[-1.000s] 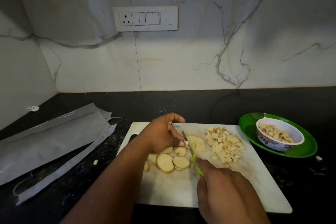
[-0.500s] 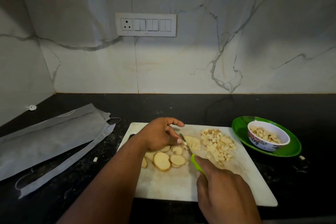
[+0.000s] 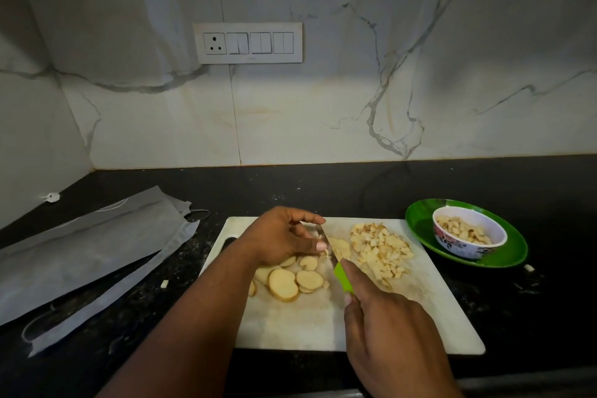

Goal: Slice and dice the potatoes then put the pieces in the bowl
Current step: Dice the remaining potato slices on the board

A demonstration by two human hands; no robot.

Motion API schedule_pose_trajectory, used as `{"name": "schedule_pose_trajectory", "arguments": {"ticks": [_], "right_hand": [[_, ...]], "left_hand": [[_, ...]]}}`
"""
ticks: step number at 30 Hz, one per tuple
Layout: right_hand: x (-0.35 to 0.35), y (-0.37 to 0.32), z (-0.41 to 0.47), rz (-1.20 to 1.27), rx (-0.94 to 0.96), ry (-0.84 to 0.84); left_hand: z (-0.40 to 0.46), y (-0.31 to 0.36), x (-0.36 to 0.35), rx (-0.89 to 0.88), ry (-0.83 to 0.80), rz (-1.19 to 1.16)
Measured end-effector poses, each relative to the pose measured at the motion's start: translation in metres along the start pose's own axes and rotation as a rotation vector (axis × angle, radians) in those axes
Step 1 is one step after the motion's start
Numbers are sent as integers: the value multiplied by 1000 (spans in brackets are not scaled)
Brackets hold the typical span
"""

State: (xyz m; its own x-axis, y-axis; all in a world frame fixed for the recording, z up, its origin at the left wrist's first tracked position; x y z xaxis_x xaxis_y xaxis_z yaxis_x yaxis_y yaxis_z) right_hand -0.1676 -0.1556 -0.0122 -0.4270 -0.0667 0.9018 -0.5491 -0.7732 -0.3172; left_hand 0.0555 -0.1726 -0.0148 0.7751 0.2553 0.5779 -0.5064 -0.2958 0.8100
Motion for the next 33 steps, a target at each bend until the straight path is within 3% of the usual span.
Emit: {"name": "schedule_pose_trajectory", "arguments": {"ticks": [19,28,33], "right_hand": [[3,3,2,100,-34,16],[2,5,1,137,-43,76],[4,6,-1,146,-51,128]], "left_hand": [[-5,5,0,4,-16,-39],[-7,8,-2,16,22,171],[-7,7,3,-14,70,123]]}}
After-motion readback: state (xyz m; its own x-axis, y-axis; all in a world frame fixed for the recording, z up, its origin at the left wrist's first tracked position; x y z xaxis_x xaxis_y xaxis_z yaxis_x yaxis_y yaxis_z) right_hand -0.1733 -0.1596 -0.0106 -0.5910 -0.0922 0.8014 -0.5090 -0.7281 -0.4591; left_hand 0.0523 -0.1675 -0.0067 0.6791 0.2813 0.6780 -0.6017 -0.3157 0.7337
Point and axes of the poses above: each hand's wrist, its own z-axis towards the middle knuckle, its own x-axis out of the back of the hand, y = z × x, the point moved 4 cm from there along z, towards the middle knuckle, and after that the axes turned 7 degrees about x, right-handed, at the moved point
